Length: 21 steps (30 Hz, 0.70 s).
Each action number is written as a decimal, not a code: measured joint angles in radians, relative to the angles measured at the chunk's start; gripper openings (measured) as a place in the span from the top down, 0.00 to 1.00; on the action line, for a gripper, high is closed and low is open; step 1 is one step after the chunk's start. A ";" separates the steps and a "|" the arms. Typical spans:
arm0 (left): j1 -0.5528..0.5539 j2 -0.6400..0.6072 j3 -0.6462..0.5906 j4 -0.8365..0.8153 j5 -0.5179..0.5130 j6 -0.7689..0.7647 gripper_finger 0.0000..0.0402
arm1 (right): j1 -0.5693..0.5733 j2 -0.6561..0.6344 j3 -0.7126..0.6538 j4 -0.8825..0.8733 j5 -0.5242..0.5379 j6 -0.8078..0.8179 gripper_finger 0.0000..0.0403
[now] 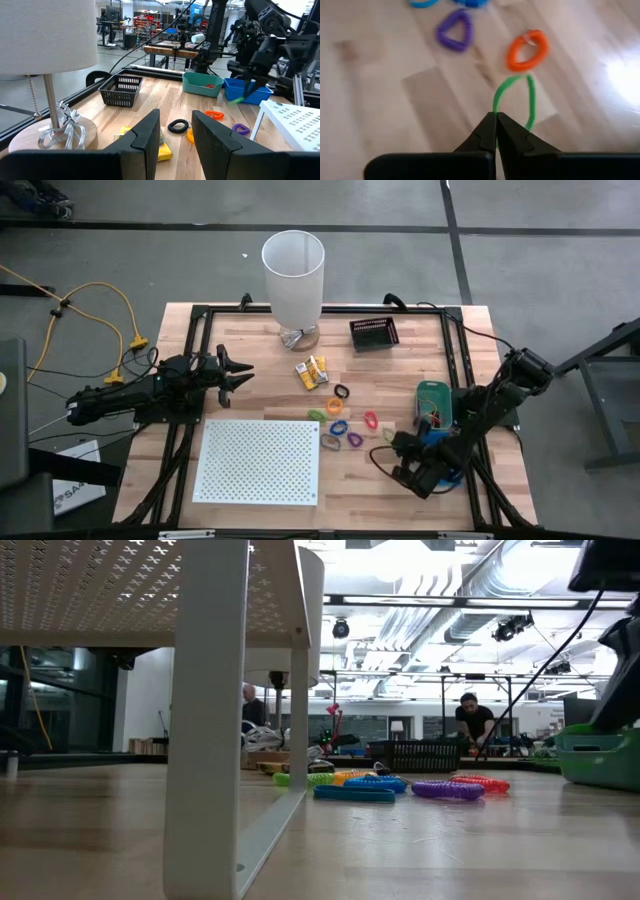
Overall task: Pick & Place Office Desk Supplies
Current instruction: Put the green rubber band into the green bin
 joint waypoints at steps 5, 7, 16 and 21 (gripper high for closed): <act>0.000 0.000 0.000 0.000 0.000 0.000 0.73 | -0.024 -0.016 0.000 -0.112 0.008 0.072 1.00; 0.000 0.000 0.000 0.000 0.000 0.000 0.73 | -0.030 -0.039 0.000 -0.143 0.023 0.086 1.00; 0.000 0.000 0.000 0.000 0.000 0.000 0.73 | -0.031 -0.177 0.000 -0.271 0.050 0.198 1.00; 0.000 0.000 0.000 0.000 0.000 0.000 0.73 | -0.031 -0.222 0.000 -0.364 0.030 0.273 1.00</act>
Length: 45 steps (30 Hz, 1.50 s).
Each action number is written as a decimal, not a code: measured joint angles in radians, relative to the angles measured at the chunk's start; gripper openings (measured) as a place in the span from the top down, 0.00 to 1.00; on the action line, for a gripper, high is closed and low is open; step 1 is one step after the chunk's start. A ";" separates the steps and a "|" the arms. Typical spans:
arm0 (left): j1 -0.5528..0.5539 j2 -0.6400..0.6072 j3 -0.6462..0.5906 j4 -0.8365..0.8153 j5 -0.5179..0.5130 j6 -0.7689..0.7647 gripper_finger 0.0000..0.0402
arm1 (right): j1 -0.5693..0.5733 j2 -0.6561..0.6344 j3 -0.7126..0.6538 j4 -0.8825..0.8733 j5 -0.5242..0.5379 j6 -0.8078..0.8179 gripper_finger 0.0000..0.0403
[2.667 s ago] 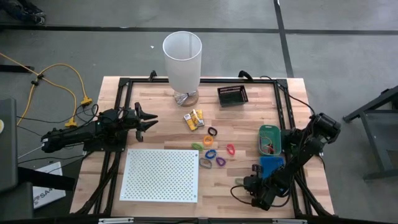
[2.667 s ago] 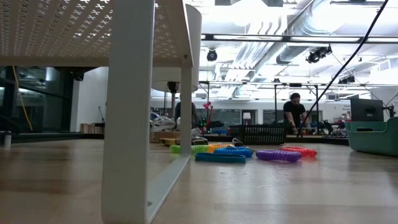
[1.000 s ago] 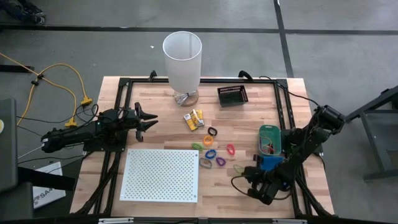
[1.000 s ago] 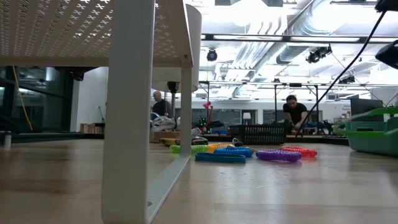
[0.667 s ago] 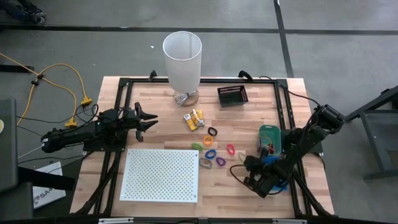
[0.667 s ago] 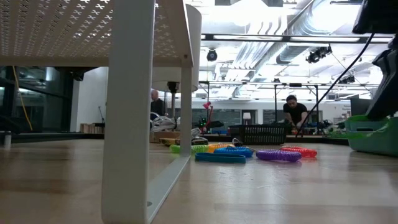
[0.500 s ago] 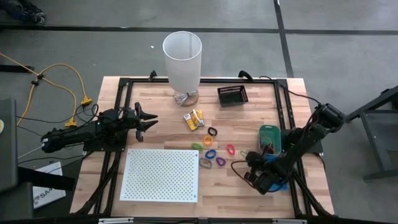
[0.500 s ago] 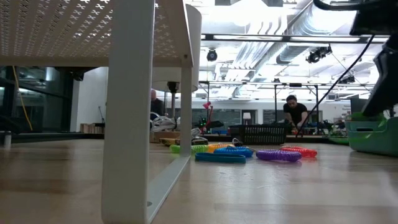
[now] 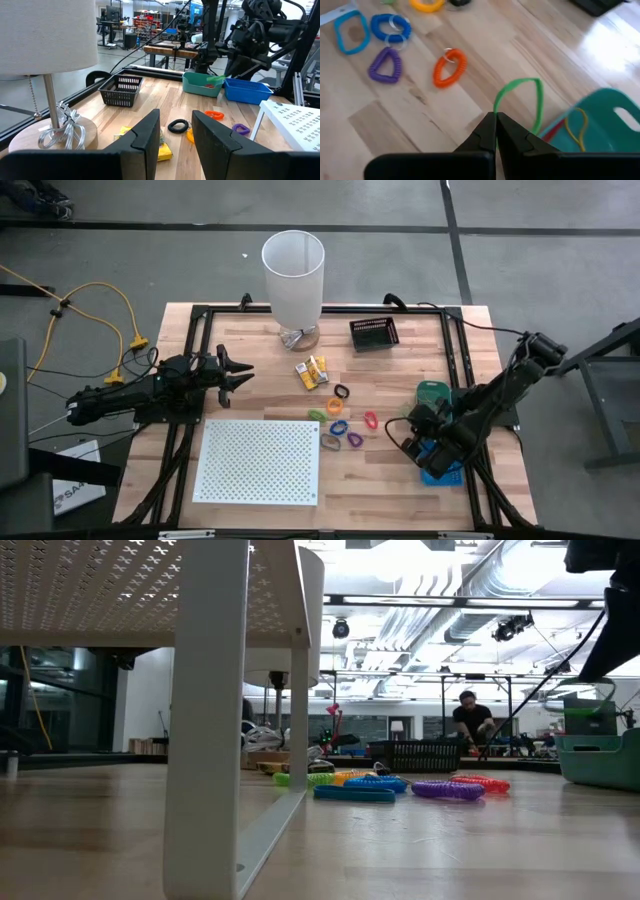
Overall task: Pick & Place Office Desk Supplies
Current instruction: Put the green rubber band into the green bin
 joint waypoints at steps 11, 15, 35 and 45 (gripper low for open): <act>0.000 0.000 0.000 0.000 0.000 0.000 0.73 | 0.000 -0.003 0.000 -0.122 -0.157 0.120 1.00; 0.000 0.000 0.000 0.000 0.000 0.000 0.73 | 0.000 -0.003 0.000 -0.156 -0.238 0.158 1.00; 0.000 0.000 0.000 0.000 0.000 0.000 0.73 | 0.001 -0.003 0.000 -0.192 -0.305 0.172 1.00; 0.000 0.000 0.000 0.000 0.000 0.000 0.73 | 0.001 -0.002 0.000 -0.195 -0.331 0.172 1.00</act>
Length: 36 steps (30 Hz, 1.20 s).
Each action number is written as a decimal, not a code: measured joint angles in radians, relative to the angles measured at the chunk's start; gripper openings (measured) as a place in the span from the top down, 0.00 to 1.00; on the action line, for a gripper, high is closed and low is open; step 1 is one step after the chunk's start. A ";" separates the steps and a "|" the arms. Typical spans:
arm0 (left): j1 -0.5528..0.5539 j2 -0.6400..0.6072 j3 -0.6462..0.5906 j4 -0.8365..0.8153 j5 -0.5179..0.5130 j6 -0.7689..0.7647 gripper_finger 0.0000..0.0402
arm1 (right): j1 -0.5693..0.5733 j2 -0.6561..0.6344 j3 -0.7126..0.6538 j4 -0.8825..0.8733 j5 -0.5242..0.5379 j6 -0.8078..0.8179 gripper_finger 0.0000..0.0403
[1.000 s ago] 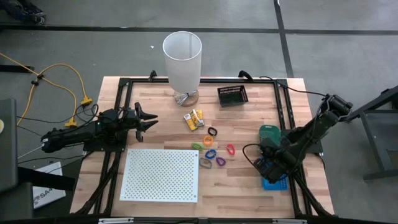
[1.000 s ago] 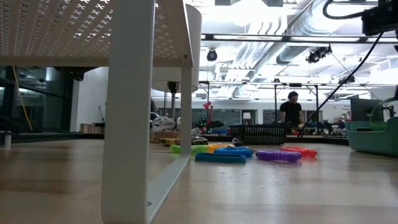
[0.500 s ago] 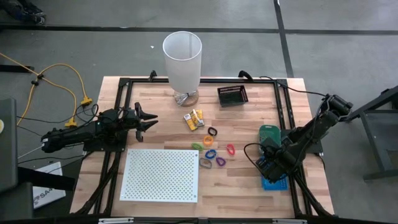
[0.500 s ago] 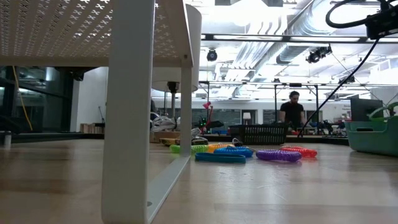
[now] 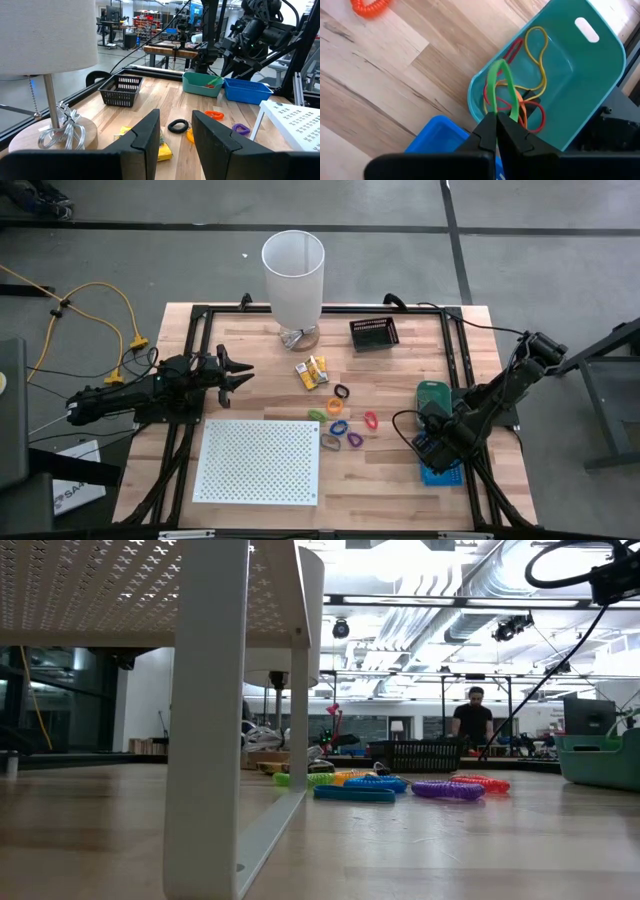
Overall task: Pick & Place Office Desk Supplies
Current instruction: Put the green rubber band into the green bin, then put the blue rubber bands into the green bin
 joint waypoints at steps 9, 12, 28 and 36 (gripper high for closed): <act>0.000 0.000 0.000 0.000 0.000 0.000 0.73 | 0.000 0.001 0.000 -0.006 -0.019 -0.003 0.95; 0.000 0.000 0.000 0.000 0.000 0.000 0.73 | 0.000 0.001 0.000 -0.014 -0.017 -0.003 0.89; 0.000 0.000 0.000 0.000 0.000 0.000 0.73 | 0.000 0.001 0.000 -0.010 -0.015 -0.001 0.74; 0.000 0.000 0.000 0.000 0.000 0.000 0.73 | 0.000 0.001 0.000 -0.007 0.054 -0.001 0.75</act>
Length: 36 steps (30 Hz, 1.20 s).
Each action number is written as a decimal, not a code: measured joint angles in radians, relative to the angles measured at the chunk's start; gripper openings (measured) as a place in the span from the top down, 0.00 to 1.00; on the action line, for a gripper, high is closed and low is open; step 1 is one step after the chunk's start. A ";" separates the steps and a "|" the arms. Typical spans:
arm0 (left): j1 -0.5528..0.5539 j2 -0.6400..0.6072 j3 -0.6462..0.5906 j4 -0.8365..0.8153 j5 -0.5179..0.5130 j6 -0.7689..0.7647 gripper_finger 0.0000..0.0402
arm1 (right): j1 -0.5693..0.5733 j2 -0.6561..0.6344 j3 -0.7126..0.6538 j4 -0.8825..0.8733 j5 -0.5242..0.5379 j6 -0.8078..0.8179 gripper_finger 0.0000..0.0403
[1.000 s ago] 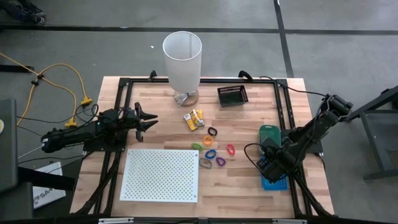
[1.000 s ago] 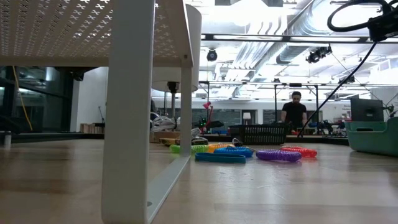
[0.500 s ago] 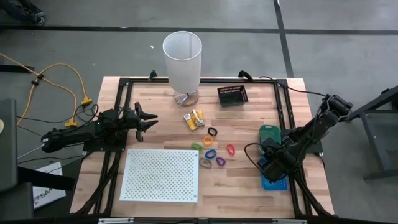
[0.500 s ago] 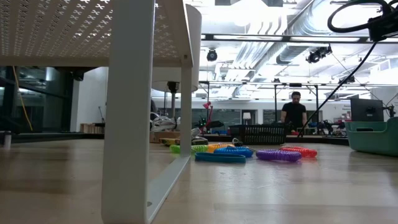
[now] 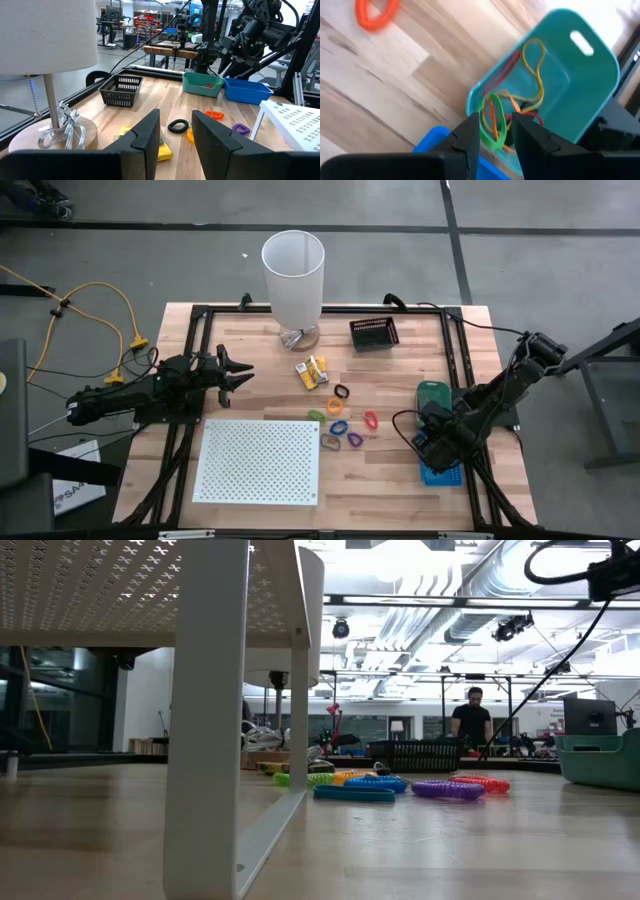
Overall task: Pick & Place Office Desk Supplies
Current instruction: Put the blue rubber bands into the green bin
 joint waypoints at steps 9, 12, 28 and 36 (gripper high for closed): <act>0.000 0.000 0.000 0.000 0.000 0.000 0.73 | -0.026 0.004 0.000 0.110 0.123 -0.014 0.75; 0.000 0.000 0.000 0.000 0.000 0.000 0.73 | -0.048 0.004 0.000 0.181 0.157 -0.074 0.75; 0.000 0.000 0.000 0.000 0.000 0.000 0.73 | -0.216 0.004 0.000 0.668 0.243 -0.668 0.75; 0.000 0.000 0.000 0.000 0.000 0.000 0.73 | -0.266 0.004 0.000 0.780 0.212 -0.834 0.75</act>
